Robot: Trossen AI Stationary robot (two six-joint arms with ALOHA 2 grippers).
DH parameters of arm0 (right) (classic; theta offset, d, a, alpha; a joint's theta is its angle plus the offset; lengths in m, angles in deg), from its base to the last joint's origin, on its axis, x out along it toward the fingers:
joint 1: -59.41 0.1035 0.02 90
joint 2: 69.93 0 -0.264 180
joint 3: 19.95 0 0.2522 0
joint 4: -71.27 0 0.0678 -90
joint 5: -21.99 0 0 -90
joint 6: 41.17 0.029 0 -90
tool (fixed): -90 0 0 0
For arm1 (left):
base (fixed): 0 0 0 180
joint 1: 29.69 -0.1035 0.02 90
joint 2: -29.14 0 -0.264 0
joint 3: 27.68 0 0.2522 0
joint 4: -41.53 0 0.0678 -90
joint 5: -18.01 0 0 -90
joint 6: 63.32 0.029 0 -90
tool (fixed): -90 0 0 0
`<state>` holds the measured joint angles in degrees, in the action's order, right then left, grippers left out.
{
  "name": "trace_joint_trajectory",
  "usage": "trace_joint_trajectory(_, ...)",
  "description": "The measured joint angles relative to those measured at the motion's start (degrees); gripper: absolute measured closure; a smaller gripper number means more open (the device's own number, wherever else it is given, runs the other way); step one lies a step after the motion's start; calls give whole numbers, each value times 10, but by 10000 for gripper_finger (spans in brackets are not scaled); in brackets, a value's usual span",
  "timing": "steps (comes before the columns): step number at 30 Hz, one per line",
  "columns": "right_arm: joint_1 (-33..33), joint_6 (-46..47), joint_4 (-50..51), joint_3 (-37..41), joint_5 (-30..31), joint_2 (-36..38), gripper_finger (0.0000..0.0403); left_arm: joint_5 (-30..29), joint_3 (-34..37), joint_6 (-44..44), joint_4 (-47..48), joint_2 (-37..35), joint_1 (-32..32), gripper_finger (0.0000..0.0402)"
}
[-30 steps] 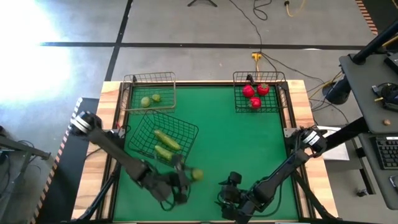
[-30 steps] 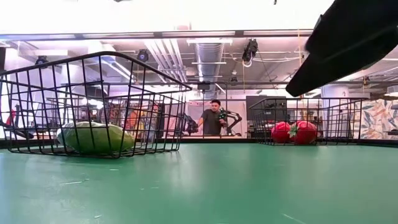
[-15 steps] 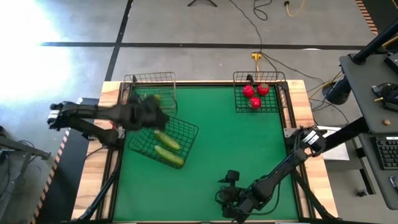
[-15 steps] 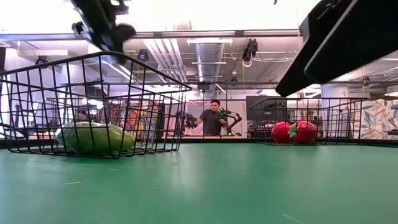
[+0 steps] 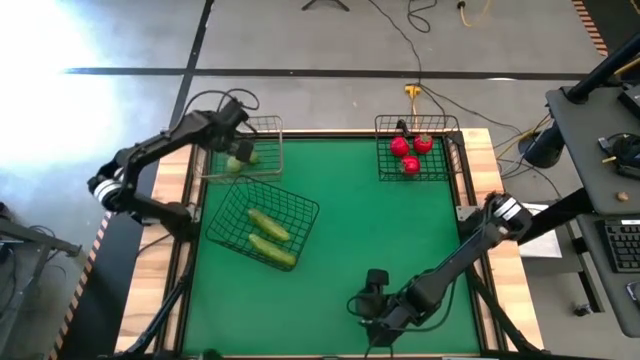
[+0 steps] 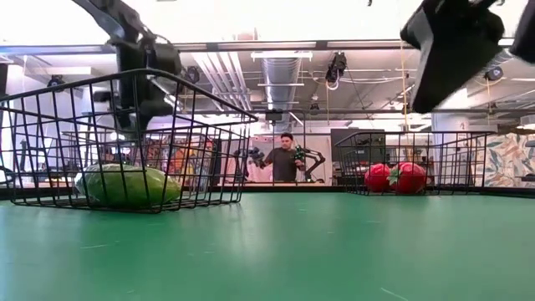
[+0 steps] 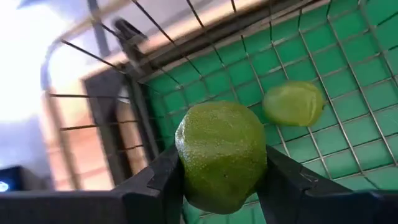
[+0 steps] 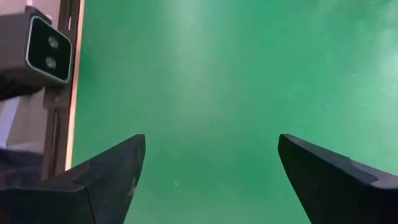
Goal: Sort produce into baskets
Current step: Put the lime into the top left gold metal wire basket
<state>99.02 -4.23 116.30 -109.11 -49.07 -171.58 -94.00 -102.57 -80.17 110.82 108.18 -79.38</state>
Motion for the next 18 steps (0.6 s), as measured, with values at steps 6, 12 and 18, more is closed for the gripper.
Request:
trace_joint_trajectory(6, -19, -41, 73, 0, -7, 81, 66, 38, 0, -2, -6, 82, -21, 254)
trace_joint_trajectory(12, -29, -51, 93, 3, 28, 156, 81, 43, 0, 28, -43, 161, -22, 250)
trace_joint_trajectory(18, -30, -106, 93, 5, 55, 187, 87, 33, 0, 58, -96, 203, -24, 232)
